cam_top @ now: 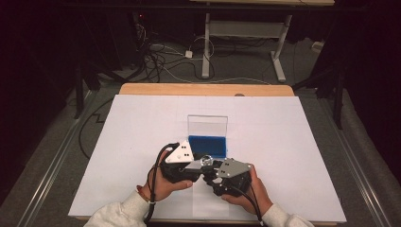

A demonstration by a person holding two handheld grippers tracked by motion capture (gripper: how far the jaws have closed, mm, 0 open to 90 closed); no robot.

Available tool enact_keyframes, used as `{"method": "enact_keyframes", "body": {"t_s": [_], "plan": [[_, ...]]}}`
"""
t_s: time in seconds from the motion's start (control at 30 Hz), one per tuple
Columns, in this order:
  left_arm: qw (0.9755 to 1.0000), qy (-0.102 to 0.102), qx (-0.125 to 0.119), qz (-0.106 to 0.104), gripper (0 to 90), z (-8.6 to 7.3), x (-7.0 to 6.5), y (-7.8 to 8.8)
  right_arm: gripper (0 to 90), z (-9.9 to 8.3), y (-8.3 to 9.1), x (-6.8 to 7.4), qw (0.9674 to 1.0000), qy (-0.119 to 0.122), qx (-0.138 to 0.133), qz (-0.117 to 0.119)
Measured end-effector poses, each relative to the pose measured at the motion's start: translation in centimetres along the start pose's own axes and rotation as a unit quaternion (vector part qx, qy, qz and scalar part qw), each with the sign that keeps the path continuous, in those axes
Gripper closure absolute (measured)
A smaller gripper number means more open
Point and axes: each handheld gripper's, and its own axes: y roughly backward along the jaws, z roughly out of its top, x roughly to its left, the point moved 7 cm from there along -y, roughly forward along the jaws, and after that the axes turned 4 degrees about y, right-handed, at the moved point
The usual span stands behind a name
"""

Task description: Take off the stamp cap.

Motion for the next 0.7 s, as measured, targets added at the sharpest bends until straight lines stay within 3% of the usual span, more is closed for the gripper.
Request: {"method": "enact_keyframes", "body": {"t_s": [0.53, 0.7], "plan": [[0.9999, 0.010, 0.004, -0.012, 54.9, -0.08, 0.09, -0.05, 38.9, -0.13, 0.21, -0.05, 0.9998, 0.015, 0.010, -0.009], [0.9998, 0.005, 0.012, -0.013, 54.9, -0.12, 0.08, -0.07, 38.9, -0.16, 0.18, -0.01, 0.9998, 0.017, 0.010, -0.009]]}}
